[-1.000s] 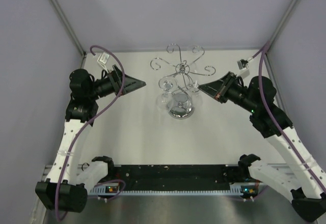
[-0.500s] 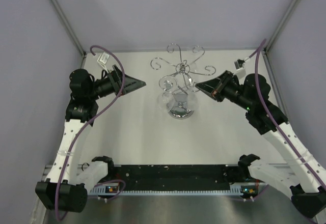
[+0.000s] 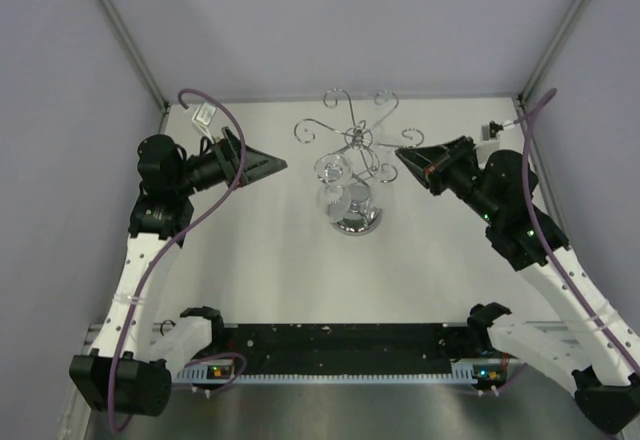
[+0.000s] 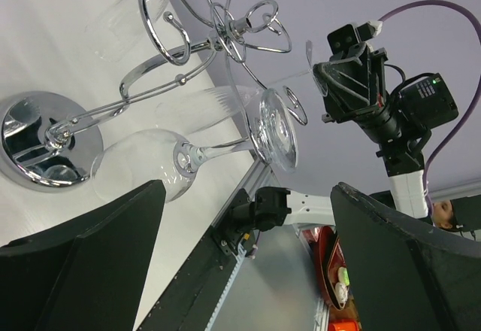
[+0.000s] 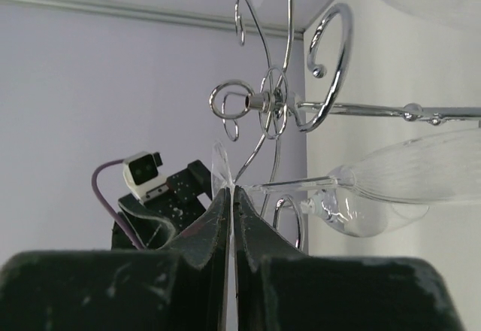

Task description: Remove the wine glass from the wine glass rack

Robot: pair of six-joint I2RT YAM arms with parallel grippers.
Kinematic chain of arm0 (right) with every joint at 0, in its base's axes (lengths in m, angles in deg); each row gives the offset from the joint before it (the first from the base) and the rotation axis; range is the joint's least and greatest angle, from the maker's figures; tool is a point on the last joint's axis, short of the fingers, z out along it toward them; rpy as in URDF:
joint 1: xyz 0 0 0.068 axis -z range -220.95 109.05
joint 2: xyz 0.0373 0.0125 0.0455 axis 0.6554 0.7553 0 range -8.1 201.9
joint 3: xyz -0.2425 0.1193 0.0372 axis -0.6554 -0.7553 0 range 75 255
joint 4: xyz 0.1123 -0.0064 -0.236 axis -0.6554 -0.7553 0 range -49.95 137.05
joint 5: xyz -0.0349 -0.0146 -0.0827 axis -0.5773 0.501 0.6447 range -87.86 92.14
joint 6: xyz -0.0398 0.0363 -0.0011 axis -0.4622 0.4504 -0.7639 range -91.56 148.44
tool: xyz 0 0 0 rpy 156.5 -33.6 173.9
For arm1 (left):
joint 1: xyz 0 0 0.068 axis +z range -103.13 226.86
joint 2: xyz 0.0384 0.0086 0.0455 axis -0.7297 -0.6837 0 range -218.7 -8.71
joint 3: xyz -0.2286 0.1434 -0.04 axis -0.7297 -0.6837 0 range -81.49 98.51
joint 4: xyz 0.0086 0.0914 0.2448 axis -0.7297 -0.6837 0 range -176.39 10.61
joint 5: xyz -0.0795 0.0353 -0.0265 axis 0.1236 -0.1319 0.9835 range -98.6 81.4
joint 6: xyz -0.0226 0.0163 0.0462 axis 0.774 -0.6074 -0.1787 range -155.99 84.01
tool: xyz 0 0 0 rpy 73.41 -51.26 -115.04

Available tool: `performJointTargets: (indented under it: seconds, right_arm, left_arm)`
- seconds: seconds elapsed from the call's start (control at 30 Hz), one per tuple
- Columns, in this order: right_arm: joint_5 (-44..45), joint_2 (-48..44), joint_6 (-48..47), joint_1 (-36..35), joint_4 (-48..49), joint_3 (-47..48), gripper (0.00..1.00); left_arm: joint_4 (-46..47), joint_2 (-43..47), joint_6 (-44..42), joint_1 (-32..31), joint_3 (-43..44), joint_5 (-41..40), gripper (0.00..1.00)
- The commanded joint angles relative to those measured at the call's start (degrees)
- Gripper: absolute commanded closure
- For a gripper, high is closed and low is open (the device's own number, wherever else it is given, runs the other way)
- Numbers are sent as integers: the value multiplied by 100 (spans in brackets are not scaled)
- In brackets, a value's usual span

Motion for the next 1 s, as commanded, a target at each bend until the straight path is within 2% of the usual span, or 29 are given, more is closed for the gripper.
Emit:
performJointTargets:
  seconds: [0.0, 0.27, 0.6, 0.77, 0.97]
  right_arm:
    - [843, -173, 246, -17, 233, 54, 100]
    - [993, -15, 237, -17, 251, 54, 100]
    - [1424, -796, -325, -17, -653, 115, 100]
    - [1442, -1297, -808, -17, -1330, 291, 100]
    - [1047, -1623, -2019, -25, -1858, 616, 100]
  left_arm:
    - [198, 15, -13, -38, 150, 48, 2]
    - [207, 33, -4, -47, 124, 22, 2]
    - [163, 208, 13, -47, 124, 75, 2]
    - [49, 454, 57, -47, 28, 101, 2]
    - [-127, 876, 224, -47, -52, 198, 2]
